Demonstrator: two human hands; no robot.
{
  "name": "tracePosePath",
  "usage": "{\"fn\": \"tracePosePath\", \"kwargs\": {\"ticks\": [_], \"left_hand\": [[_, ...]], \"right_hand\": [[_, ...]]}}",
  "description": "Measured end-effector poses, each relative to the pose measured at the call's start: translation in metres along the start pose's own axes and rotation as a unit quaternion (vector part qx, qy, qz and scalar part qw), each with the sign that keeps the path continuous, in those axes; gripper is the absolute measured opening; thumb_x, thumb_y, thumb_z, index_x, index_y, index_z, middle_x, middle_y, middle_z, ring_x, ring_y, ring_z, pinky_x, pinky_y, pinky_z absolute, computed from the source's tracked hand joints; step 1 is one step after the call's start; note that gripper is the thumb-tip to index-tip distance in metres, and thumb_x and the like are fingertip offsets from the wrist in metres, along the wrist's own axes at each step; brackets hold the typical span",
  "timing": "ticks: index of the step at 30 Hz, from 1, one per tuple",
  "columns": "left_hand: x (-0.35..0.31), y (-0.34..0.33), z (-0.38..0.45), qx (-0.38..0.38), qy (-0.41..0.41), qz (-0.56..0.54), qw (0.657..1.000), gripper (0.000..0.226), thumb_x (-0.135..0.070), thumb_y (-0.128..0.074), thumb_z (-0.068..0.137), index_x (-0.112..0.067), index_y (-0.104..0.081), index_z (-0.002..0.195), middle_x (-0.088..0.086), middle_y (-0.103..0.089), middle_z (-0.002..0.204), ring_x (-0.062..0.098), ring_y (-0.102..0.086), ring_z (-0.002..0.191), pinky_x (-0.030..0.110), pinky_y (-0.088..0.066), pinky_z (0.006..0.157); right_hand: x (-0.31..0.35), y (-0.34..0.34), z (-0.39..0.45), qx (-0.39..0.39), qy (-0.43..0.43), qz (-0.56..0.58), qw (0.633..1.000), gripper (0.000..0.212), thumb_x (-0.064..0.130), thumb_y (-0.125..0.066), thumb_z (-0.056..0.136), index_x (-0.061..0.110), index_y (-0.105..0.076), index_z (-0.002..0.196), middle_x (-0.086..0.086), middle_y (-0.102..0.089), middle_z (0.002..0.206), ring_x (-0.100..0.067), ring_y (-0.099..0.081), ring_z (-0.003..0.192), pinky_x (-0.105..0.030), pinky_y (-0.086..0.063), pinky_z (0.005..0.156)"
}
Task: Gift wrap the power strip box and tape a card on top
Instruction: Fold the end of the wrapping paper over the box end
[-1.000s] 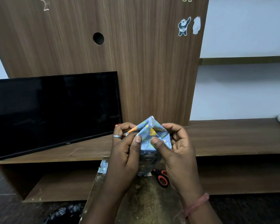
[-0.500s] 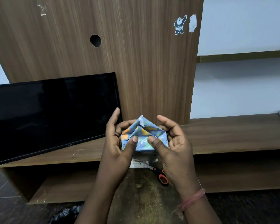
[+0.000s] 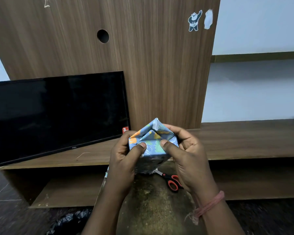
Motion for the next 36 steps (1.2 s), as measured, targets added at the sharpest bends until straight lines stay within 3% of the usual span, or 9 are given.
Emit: {"fn": "tracePosePath", "kwargs": {"ticks": [3,6,12,17,23,27,30,33,36], "left_hand": [[-0.002,0.003,0.0,-0.007,-0.019,0.023,1.0,0.018,-0.033,-0.063,0.081,-0.022,-0.069,0.093,0.004,-0.063,0.085,0.021,-0.055,0.081,0.04,-0.041,0.075],[-0.008,0.003,0.003,0.0,-0.055,0.065,0.996,0.013,-0.014,-0.059,0.087,-0.02,-0.071,0.091,0.001,-0.069,0.093,0.022,-0.063,0.092,0.038,-0.046,0.082],[-0.013,0.0,0.005,0.017,-0.08,0.073,0.994,0.03,0.004,-0.049,0.089,-0.014,-0.073,0.084,0.0,-0.067,0.098,0.021,-0.065,0.1,0.025,-0.05,0.086],[-0.014,0.001,0.004,-0.002,-0.111,0.084,0.99,0.029,0.003,-0.05,0.09,-0.014,-0.073,0.085,0.003,-0.066,0.101,0.022,-0.064,0.104,0.027,-0.048,0.09],[-0.019,0.008,0.006,-0.008,-0.133,0.089,0.987,0.028,-0.003,-0.053,0.09,-0.02,-0.074,0.086,0.004,-0.063,0.108,0.028,-0.06,0.11,0.046,-0.047,0.093],[-0.022,0.005,0.004,0.032,-0.132,0.026,0.99,0.028,-0.025,-0.048,0.086,-0.025,-0.076,0.088,0.003,-0.061,0.112,0.031,-0.054,0.114,0.05,-0.04,0.098],[-0.022,0.004,0.003,0.017,-0.122,0.065,0.99,0.03,-0.034,-0.048,0.094,-0.027,-0.076,0.086,0.004,-0.061,0.11,0.027,-0.056,0.114,0.047,-0.044,0.098],[-0.026,0.0,0.002,0.013,-0.135,0.119,0.983,0.024,-0.03,-0.053,0.098,-0.019,-0.071,0.088,0.003,-0.061,0.107,0.017,-0.059,0.108,0.029,-0.046,0.093],[-0.024,-0.002,0.001,0.035,-0.133,0.121,0.983,0.01,-0.02,-0.059,0.097,-0.013,-0.065,0.1,0.001,-0.061,0.108,0.018,-0.06,0.105,0.031,-0.048,0.09]], "right_hand": [[0.007,0.004,0.001,-0.016,0.02,-0.012,1.0,0.027,-0.017,-0.064,0.082,0.007,-0.075,0.089,-0.009,-0.077,0.09,-0.015,-0.071,0.082,-0.024,-0.055,0.072],[0.008,0.007,0.001,-0.027,0.052,-0.044,0.997,0.032,-0.02,-0.063,0.08,0.009,-0.074,0.073,-0.01,-0.077,0.089,-0.018,-0.073,0.089,-0.023,-0.054,0.076],[0.009,0.005,-0.001,-0.018,0.08,-0.105,0.991,0.03,-0.024,-0.053,0.08,-0.003,-0.074,0.075,-0.009,-0.075,0.102,-0.02,-0.071,0.101,-0.031,-0.058,0.082],[0.007,-0.002,-0.004,-0.017,0.077,-0.138,0.987,0.043,-0.019,-0.05,0.086,0.012,-0.077,0.074,0.004,-0.072,0.12,-0.012,-0.065,0.116,-0.034,-0.055,0.092],[0.003,-0.01,-0.005,0.043,0.073,-0.083,0.993,0.032,0.006,-0.044,0.086,0.014,-0.074,0.083,-0.003,-0.059,0.138,-0.022,-0.052,0.134,-0.065,-0.039,0.108],[0.01,-0.011,-0.008,0.059,0.099,-0.071,0.991,0.039,0.004,-0.037,0.085,0.011,-0.076,0.085,-0.009,-0.06,0.136,-0.024,-0.048,0.137,-0.059,-0.042,0.106],[0.009,-0.011,-0.008,0.056,0.107,-0.07,0.99,0.041,0.007,-0.038,0.094,0.01,-0.078,0.085,-0.011,-0.067,0.128,-0.024,-0.048,0.138,-0.059,-0.04,0.108],[0.008,-0.008,-0.007,0.042,0.111,-0.102,0.988,0.031,0.011,-0.049,0.1,0.008,-0.079,0.093,-0.011,-0.065,0.131,-0.021,-0.049,0.138,-0.062,-0.04,0.109],[0.006,-0.008,-0.006,0.049,0.097,-0.111,0.988,0.028,0.005,-0.053,0.097,0.006,-0.072,0.118,-0.003,-0.058,0.143,-0.019,-0.05,0.137,-0.056,-0.042,0.111]]}}
Point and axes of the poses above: each hand's wrist, its own z-axis towards the middle knuckle, its own y-axis out of the back of the hand, x = y × z, the point moved 8 cm from there along z, towards the middle knuckle
